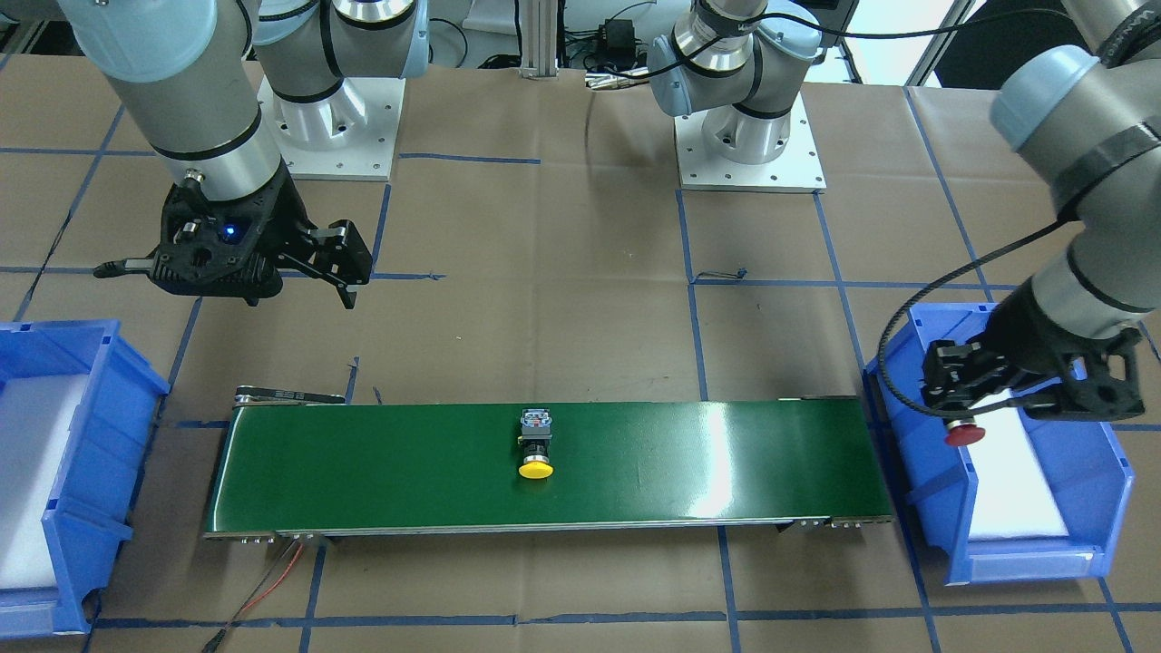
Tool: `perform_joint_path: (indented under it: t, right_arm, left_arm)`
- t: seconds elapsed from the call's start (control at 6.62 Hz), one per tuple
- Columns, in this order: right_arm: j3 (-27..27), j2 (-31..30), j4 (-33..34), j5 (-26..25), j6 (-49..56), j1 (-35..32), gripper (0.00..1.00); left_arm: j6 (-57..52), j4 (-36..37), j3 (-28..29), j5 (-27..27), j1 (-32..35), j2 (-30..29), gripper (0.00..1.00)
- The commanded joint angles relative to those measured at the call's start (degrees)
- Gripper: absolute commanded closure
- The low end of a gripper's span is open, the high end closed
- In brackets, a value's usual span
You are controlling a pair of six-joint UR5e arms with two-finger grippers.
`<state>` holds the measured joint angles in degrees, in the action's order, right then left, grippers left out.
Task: Transport two buttons from left to right
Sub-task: 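Place the red button on the conveyor while the right gripper lowers over the belt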
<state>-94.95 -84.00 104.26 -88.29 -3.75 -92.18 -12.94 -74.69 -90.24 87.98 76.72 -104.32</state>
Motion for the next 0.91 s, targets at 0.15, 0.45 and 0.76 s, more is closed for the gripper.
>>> perform_joint_path:
  t: [0.15,0.45,0.76]
  right_arm:
    - [-0.2,4.9,4.5,2.5,-0.2,0.1,0.00]
    - [0.6,8.5,4.1,2.6,-0.3,1.0,0.00]
    - [0.7,8.1,4.5,2.7,-0.3,1.4,0.00]
  left_arm:
    - [4.9,0.2,-1.7,-0.1,6.4,-1.3,1.00]
    - [4.2,4.3,-2.6,0.3,6.4,-3.6,1.00]
    - [-1.0,7.1,-2.6,2.4,5.6,-6.2,1.00]
